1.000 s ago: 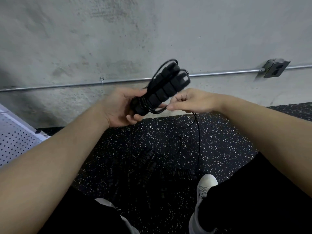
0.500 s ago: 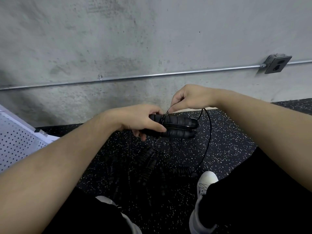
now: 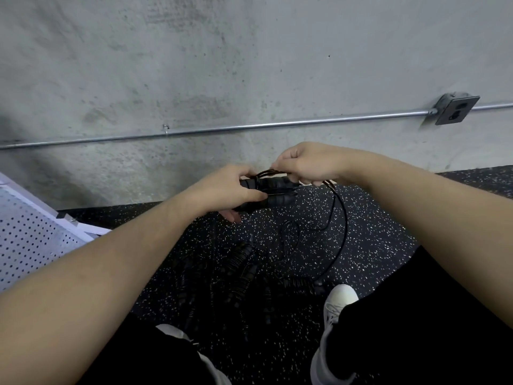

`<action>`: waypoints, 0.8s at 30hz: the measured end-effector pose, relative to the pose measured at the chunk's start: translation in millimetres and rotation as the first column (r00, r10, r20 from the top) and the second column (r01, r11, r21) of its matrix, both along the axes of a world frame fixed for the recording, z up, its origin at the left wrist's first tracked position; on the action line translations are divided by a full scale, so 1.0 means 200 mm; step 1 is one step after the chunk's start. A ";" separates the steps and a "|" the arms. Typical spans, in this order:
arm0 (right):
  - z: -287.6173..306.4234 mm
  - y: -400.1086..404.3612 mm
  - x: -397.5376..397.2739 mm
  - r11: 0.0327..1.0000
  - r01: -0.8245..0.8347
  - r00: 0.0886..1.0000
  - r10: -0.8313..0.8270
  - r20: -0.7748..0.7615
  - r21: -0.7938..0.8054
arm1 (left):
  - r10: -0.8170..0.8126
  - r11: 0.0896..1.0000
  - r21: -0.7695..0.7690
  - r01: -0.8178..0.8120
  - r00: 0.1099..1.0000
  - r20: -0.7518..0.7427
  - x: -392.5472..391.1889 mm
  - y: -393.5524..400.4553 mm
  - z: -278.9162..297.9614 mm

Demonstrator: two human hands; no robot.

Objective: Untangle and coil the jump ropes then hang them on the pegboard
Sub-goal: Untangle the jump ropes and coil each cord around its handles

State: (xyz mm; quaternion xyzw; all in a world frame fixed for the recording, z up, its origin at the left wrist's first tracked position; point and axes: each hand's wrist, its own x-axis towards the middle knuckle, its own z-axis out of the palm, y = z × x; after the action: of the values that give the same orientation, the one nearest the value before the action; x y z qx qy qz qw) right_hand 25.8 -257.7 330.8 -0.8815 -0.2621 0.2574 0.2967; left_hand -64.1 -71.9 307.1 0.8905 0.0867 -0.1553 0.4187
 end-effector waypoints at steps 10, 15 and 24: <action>-0.01 0.06 -0.11 0.996 -0.001 1.000 0.001 -0.005 0.088 | 0.258 0.951 -0.194 -0.239 0.963 0.078 0.03 -0.02 -0.02; 0.00 0.07 -0.16 0.976 0.011 0.997 0.006 -0.075 0.217 | 0.390 0.671 -0.641 -0.373 0.912 -0.123 0.03 0.00 0.04; 0.02 0.02 -0.16 0.963 -0.013 0.989 0.052 -0.137 0.271 | 0.383 0.476 -0.815 -0.331 0.912 -0.146 -0.01 0.00 0.09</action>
State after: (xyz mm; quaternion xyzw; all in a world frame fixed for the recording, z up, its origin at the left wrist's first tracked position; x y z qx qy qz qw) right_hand -7.0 -253.2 335.8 -0.8078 -0.2872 0.2867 0.4275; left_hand -66.3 -72.2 324.9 0.5550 0.1752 -0.0617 0.8108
